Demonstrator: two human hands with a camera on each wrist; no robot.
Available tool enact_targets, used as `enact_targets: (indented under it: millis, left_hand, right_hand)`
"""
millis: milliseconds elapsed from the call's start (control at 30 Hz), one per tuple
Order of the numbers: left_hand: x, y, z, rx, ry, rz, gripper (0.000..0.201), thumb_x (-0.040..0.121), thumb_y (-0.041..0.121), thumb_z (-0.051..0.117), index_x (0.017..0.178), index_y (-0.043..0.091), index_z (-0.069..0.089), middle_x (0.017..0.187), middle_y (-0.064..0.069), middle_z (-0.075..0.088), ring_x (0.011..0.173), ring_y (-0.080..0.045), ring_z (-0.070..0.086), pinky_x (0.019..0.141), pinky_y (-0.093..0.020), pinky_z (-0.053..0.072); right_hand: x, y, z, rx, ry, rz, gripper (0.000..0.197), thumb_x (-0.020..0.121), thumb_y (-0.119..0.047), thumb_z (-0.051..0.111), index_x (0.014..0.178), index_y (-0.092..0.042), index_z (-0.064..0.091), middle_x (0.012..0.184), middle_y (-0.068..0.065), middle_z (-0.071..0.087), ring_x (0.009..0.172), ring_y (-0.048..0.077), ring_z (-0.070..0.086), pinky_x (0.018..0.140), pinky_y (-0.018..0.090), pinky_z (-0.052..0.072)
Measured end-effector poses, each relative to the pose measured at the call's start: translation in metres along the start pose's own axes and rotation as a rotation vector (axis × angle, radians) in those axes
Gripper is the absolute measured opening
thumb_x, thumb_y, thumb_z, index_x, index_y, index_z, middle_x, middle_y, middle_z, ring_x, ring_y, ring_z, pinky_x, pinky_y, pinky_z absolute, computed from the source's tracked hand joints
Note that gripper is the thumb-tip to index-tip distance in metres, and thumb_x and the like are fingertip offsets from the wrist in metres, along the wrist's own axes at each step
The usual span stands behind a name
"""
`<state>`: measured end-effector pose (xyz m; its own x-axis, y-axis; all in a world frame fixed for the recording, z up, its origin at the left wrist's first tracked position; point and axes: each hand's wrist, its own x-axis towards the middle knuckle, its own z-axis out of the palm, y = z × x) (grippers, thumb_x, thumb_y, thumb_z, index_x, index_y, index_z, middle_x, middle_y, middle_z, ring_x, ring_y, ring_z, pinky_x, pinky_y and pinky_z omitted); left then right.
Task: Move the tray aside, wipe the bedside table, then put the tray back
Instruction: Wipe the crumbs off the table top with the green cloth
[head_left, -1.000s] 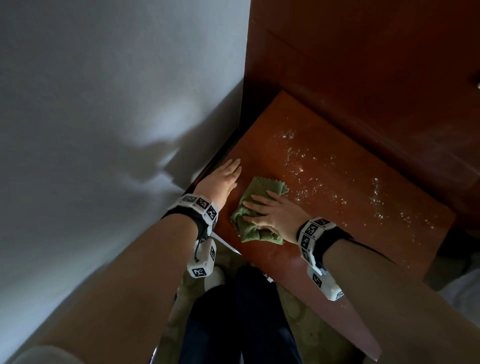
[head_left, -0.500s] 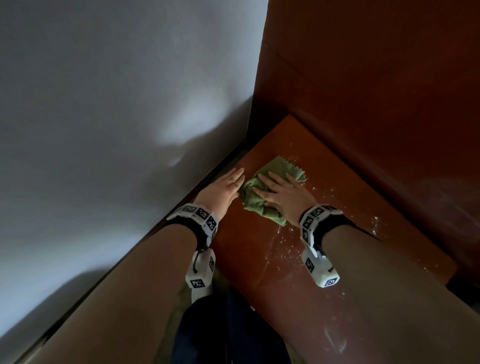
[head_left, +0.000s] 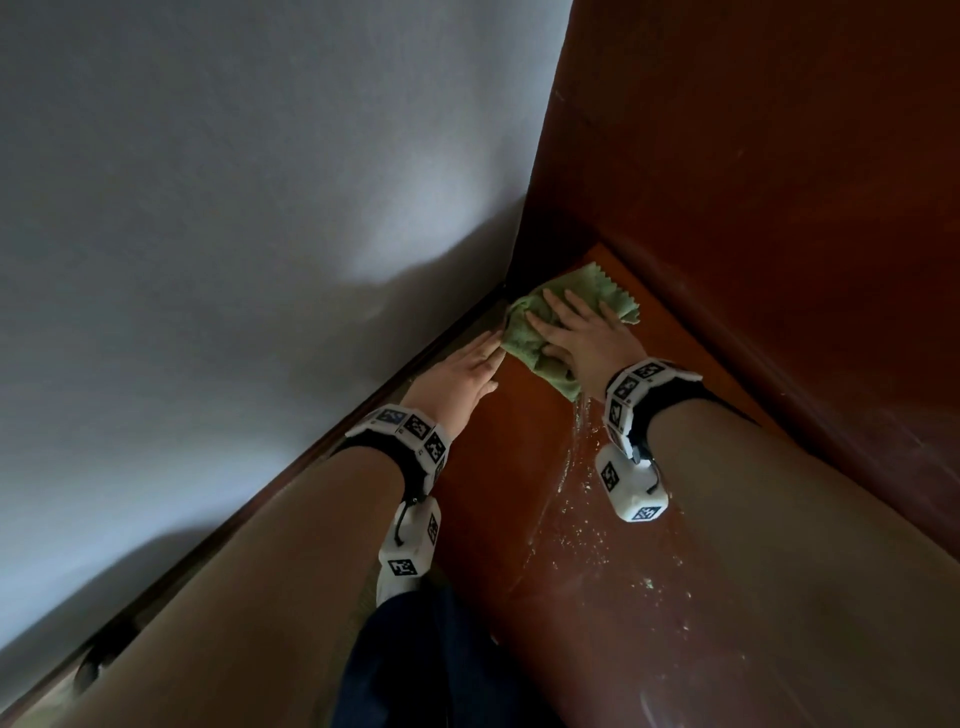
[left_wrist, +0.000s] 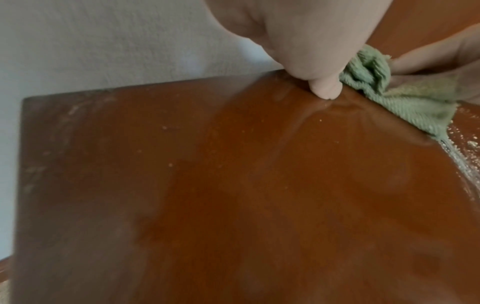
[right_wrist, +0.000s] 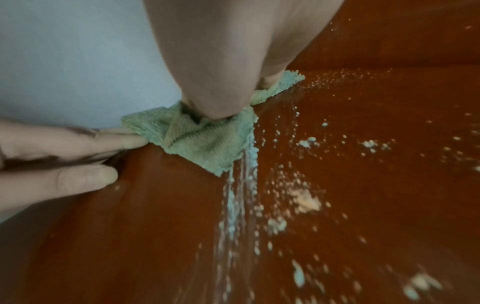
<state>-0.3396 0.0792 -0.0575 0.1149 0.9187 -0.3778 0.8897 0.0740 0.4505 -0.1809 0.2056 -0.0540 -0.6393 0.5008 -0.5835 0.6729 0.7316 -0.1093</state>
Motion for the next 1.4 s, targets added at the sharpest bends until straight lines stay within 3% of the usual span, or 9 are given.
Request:
enact_targets:
  millis: [400, 767, 900, 1033, 1233, 1400]
  left_hand:
    - [0.008, -0.001, 0.001, -0.025, -0.006, 0.017, 0.05, 0.103, 0.019, 0.032, 0.149, 0.01, 0.016, 0.161, 0.0, 0.006, 0.148, -0.008, 0.003, 0.118, -0.017, 0.0]
    - [0.014, 0.005, 0.006, -0.057, -0.005, 0.009, 0.049, 0.103, 0.017, 0.031, 0.149, 0.01, 0.017, 0.161, -0.001, 0.007, 0.149, -0.01, 0.003, 0.116, -0.014, 0.0]
    - [0.016, 0.006, 0.008, -0.072, -0.016, -0.002, 0.049, 0.103, 0.016, 0.031, 0.149, 0.009, 0.016, 0.16, -0.003, 0.007, 0.149, -0.012, 0.004, 0.117, -0.016, -0.001]
    - [0.017, 0.006, 0.011, -0.094, 0.017, -0.003, 0.049, 0.102, 0.013, 0.033, 0.148, 0.007, 0.018, 0.16, -0.004, 0.009, 0.149, -0.013, 0.005, 0.112, -0.012, -0.005]
    - [0.017, 0.007, 0.014, -0.15, 0.079, 0.007, 0.046, 0.101, 0.011, 0.036, 0.146, 0.004, 0.026, 0.158, -0.006, 0.017, 0.148, -0.016, 0.012, 0.115, -0.015, 0.001]
    - [0.014, 0.01, 0.016, -0.164, 0.093, -0.006, 0.046, 0.101, 0.012, 0.036, 0.146, 0.005, 0.026, 0.158, -0.005, 0.018, 0.148, -0.015, 0.013, 0.118, -0.02, 0.005]
  right_hand:
    - [0.02, 0.021, -0.015, 0.177, 0.088, 0.17, 0.051, 0.102, -0.039, 0.019, 0.15, -0.032, 0.005, 0.16, 0.0, -0.007, 0.147, 0.022, -0.006, 0.118, 0.044, 0.0]
    - [0.0, 0.03, -0.001, 0.296, 0.129, 0.418, 0.056, 0.101, -0.041, 0.022, 0.151, -0.024, 0.004, 0.16, 0.006, -0.004, 0.147, 0.027, -0.001, 0.117, 0.047, 0.015]
    - [-0.011, 0.037, 0.002, 0.293, 0.122, 0.468, 0.057, 0.102, -0.039, 0.022, 0.151, -0.02, 0.004, 0.16, 0.008, -0.001, 0.147, 0.027, 0.001, 0.117, 0.046, 0.015]
    - [-0.014, 0.033, 0.006, 0.32, 0.132, 0.466, 0.056, 0.102, -0.036, 0.024, 0.151, -0.02, 0.004, 0.16, 0.006, -0.004, 0.147, 0.029, -0.001, 0.118, 0.047, 0.014]
    - [-0.029, 0.004, 0.027, 0.295, 0.162, 0.336, 0.053, 0.101, -0.041, 0.026, 0.15, -0.031, 0.011, 0.16, 0.0, -0.005, 0.147, 0.023, -0.006, 0.117, 0.048, -0.002]
    - [-0.039, -0.006, 0.031, 0.344, 0.08, 0.26, 0.064, 0.094, -0.06, 0.026, 0.15, -0.035, 0.011, 0.159, -0.004, -0.01, 0.146, 0.019, -0.012, 0.115, 0.045, -0.012]
